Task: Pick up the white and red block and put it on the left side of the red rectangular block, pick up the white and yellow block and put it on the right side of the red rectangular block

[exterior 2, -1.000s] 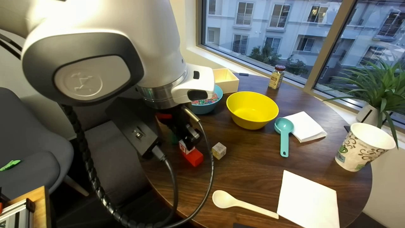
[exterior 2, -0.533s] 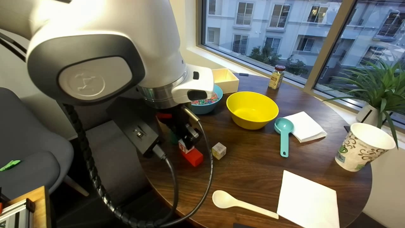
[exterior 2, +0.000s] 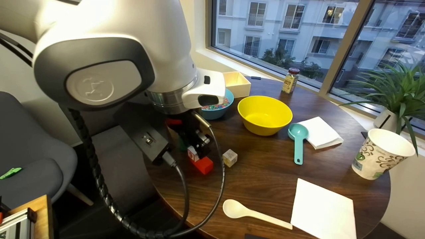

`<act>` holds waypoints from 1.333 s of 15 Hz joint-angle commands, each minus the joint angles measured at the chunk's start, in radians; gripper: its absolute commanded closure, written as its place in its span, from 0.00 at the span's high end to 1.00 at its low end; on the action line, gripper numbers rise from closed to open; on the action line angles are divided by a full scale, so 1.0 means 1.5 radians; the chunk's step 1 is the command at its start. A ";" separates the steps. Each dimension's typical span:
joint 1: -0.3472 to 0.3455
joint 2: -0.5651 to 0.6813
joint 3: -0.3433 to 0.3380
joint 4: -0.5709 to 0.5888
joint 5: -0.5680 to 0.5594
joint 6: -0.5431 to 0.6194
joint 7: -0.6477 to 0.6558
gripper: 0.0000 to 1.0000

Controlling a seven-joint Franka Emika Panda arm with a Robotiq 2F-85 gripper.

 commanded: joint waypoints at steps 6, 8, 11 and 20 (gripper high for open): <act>-0.009 0.014 -0.013 0.041 0.015 0.023 -0.020 1.00; -0.011 0.026 -0.021 0.055 0.017 0.038 -0.031 1.00; -0.016 0.016 -0.018 0.051 0.001 0.029 -0.013 1.00; -0.015 0.075 -0.035 0.082 0.064 0.048 -0.066 1.00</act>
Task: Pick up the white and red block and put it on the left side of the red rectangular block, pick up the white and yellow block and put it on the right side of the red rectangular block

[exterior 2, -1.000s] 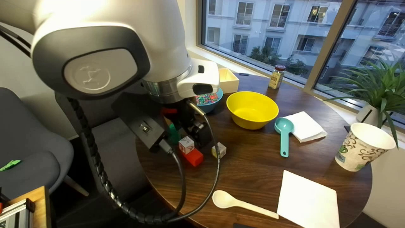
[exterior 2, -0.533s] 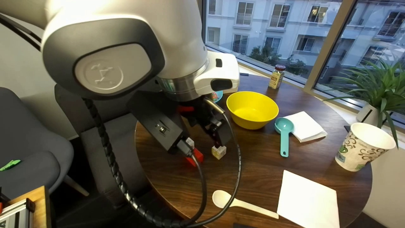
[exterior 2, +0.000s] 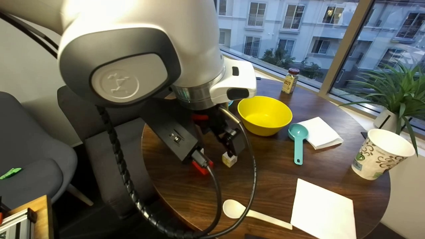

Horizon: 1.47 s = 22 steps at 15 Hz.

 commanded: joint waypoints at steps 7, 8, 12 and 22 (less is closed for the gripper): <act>-0.015 0.098 -0.005 0.056 0.100 0.020 -0.131 1.00; -0.018 0.107 -0.002 0.064 0.103 0.018 -0.140 1.00; -0.029 0.138 0.007 0.086 0.121 0.010 -0.181 1.00; -0.054 0.174 0.035 0.111 0.132 0.002 -0.216 0.29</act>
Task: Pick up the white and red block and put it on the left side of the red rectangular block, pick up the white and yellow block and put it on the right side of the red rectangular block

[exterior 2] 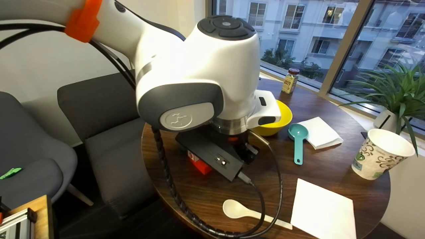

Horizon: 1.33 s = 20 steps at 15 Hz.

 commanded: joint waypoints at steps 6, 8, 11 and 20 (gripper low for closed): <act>-0.021 -0.002 0.021 0.015 0.011 -0.021 -0.009 0.10; -0.019 -0.011 0.020 0.010 0.002 -0.014 -0.002 0.10; -0.016 -0.029 0.020 -0.001 0.001 -0.015 -0.002 0.10; -0.006 -0.088 0.016 -0.033 -0.036 -0.037 0.021 0.10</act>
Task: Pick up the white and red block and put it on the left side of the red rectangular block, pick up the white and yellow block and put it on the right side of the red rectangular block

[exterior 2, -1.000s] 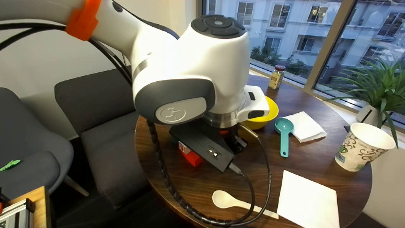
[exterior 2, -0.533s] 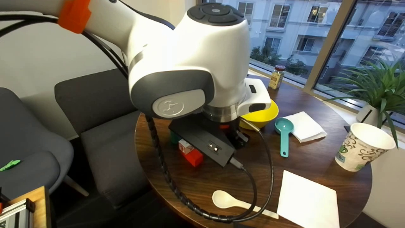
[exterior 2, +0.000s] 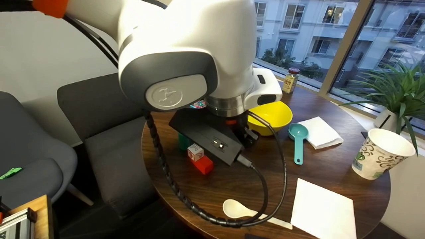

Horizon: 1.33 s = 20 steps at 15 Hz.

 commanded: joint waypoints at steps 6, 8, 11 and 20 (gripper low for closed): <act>0.010 -0.070 -0.002 -0.065 -0.064 -0.025 0.043 0.10; 0.012 -0.080 -0.002 -0.075 -0.072 -0.029 0.052 0.10; 0.014 -0.091 -0.003 -0.087 -0.088 -0.031 0.066 0.10; 0.015 -0.109 -0.005 -0.119 -0.112 -0.032 0.104 0.10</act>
